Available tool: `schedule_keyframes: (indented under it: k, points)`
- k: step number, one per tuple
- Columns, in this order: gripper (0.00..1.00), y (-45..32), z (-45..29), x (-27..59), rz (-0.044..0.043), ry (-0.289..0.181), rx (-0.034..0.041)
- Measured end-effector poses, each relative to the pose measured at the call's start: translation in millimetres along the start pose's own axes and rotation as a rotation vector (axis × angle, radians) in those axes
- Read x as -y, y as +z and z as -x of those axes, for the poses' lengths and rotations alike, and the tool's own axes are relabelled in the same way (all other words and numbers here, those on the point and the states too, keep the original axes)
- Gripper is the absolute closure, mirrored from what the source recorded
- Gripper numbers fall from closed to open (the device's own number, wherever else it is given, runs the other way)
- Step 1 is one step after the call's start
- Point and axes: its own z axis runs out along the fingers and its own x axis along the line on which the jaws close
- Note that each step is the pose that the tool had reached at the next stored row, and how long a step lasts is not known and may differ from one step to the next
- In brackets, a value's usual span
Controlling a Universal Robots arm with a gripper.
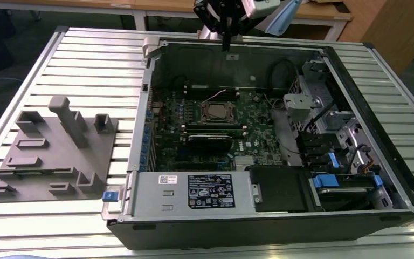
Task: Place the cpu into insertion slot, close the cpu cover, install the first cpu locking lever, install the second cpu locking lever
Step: 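Install the first cpu locking lever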
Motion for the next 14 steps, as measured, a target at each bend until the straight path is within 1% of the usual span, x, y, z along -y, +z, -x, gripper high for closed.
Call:
schedule_keyframes:
  k: [3,12,14]
  points:
    - [0.9,2.0,-0.1,0.2,-0.0027,0.0,0.0004]
    - [0.9,17.8,-1.0,2.3,-0.0059,0.0,0.0009]
    - [0.9,18.4,-1.0,2.4,-0.0064,0.0,0.0008]
